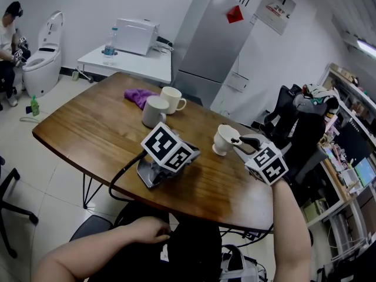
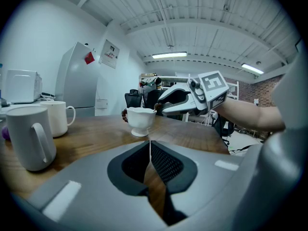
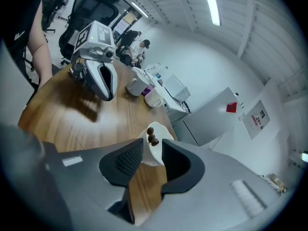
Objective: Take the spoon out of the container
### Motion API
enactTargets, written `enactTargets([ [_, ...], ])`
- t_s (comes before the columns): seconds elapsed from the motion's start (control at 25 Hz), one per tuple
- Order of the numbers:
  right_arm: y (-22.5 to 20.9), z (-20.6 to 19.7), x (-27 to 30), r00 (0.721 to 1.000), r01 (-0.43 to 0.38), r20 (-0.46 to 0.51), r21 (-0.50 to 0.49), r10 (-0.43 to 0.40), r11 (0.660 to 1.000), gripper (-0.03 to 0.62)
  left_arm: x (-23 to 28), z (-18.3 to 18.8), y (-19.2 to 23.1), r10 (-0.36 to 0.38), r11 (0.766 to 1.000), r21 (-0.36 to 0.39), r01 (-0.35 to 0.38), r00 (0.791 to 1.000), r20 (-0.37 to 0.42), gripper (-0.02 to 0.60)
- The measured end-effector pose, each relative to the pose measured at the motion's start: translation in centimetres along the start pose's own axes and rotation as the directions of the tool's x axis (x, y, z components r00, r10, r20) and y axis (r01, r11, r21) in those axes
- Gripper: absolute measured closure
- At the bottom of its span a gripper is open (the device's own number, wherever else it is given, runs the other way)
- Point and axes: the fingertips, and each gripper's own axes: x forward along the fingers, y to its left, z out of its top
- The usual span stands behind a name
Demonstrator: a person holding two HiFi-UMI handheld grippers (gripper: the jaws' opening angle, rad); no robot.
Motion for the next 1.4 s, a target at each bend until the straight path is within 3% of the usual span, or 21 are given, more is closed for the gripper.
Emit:
enactTargets([
  [0.24,0.3,0.2,0.6,0.999,0.022,-0.037,-0.080,-0.025,0.997,0.468,0.0,0.0,-0.1,0.000,1.000,0.000,0.000,1.000,0.000,0.569],
  [0.36,0.1,0.2,0.6,0.998,0.052,-0.039,-0.107,-0.056,0.993,0.520,0.0,-0.1,-0.1,0.000,1.000,0.001,0.000,1.000,0.000,0.569],
  [0.96,-1.7,1.7,-2.2,0.986,0.161,0.052,-0.104,-0.156,0.982,0.548,-0.1,-0.1,0.0,0.000,1.000,0.001,0.000,1.000,0.001,0.569],
  [1.4,-5.1,1.0,-6.7,0.944,0.322,0.113,-0.088,-0.311,0.943,0.548,-0.2,0.0,0.0,-0.001,1.000,0.000,0.001,1.000,0.000,0.569],
])
